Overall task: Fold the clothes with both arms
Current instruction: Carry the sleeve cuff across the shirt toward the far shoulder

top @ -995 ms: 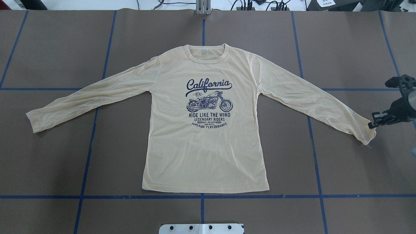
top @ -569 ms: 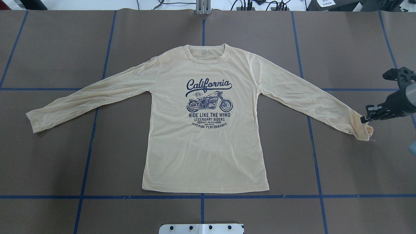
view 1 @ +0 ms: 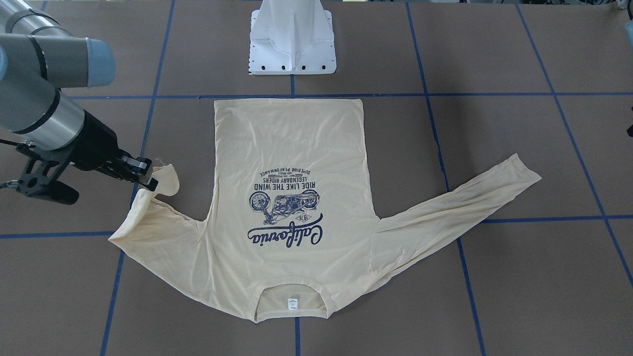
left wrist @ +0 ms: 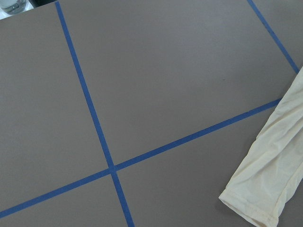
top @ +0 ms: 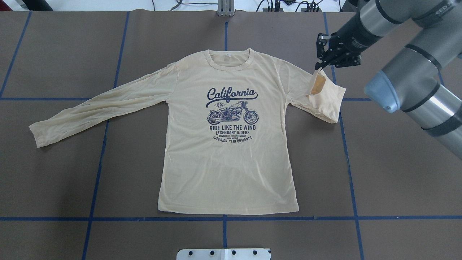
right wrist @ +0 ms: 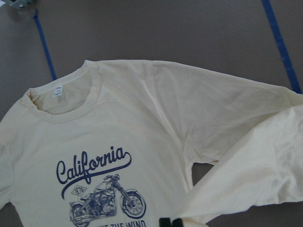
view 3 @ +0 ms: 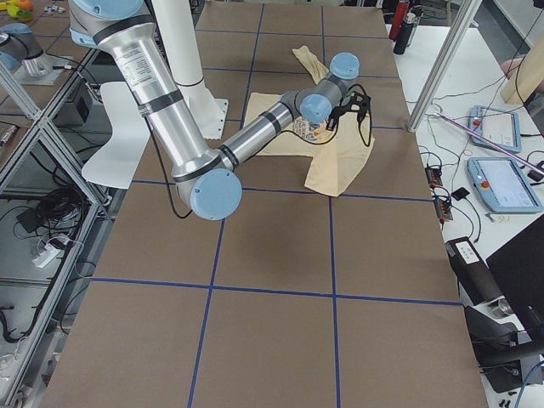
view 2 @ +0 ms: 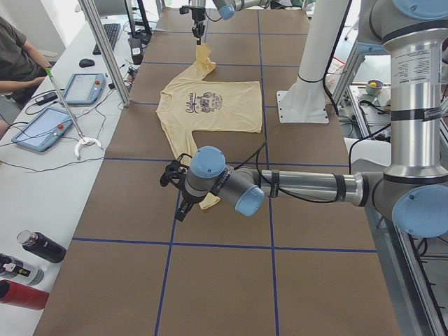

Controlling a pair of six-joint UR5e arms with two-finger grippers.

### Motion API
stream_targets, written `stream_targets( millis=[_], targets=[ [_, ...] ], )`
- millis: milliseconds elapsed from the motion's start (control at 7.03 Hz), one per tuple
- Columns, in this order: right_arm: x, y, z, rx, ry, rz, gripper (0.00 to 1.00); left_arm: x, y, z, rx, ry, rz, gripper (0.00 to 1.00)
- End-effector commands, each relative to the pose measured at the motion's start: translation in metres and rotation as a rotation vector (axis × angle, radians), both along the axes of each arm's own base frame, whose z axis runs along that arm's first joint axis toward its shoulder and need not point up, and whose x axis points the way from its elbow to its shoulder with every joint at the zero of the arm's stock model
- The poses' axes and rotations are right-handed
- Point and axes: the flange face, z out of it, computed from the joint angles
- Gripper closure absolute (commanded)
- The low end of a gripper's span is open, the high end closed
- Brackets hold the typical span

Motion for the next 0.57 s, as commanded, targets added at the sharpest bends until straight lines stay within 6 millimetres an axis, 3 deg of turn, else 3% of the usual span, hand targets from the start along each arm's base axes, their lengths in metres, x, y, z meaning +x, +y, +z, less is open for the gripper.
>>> stream_targets(
  millis=[0,142,426],
  targets=[
    [-0.061,-0.027,-0.086,0.058,-0.002,0.029,1.0,0.001,0.001,0.001,-0.003,0.001,0.004,0.01],
    [-0.092,-0.026,-0.107,0.136,-0.011,0.045,1.0,0.003,0.0,0.001,-0.003,0.001,0.007,0.01],
    [-0.141,-0.002,-0.163,0.245,-0.041,0.05,1.0,0.003,0.0,0.001,-0.003,0.001,0.007,0.01]
  ],
)
